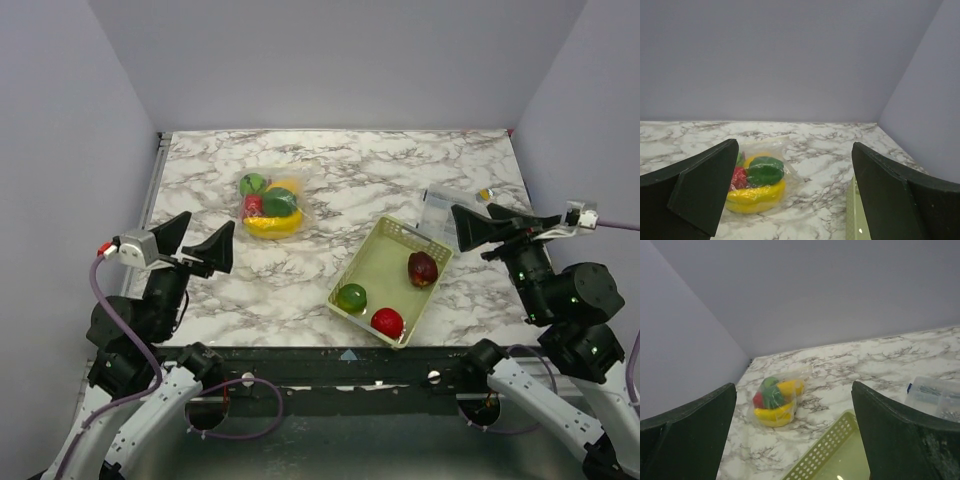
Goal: Place the food in the zip-top bag and seal the zipper
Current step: Reset both arms
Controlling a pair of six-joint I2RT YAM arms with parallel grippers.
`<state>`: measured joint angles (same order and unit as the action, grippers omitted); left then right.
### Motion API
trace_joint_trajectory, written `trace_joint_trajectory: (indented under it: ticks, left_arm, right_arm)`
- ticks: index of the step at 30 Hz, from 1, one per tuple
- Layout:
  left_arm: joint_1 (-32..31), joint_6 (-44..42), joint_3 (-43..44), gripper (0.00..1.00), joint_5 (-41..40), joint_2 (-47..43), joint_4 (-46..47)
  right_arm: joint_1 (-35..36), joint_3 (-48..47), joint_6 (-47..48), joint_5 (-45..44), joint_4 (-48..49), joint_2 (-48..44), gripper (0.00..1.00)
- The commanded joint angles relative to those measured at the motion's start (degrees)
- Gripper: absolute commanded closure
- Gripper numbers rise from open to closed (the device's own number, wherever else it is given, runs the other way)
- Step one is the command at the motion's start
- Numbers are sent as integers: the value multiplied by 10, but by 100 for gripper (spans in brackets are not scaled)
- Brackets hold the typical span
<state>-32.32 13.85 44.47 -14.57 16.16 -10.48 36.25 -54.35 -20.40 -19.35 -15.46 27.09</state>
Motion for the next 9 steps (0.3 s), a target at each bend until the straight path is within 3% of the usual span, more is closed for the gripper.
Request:
trace_joint_trajectory:
  ticks: [1,9]
  left_arm:
    - [3,3,16,1,9,-13,20]
    - [2,5,13,2,9,-17,16]
  right_arm:
    - [-3,-3,-28,-48,-27,-26,0]
    - [-3,-18,-22,-55,-30,-36,0]
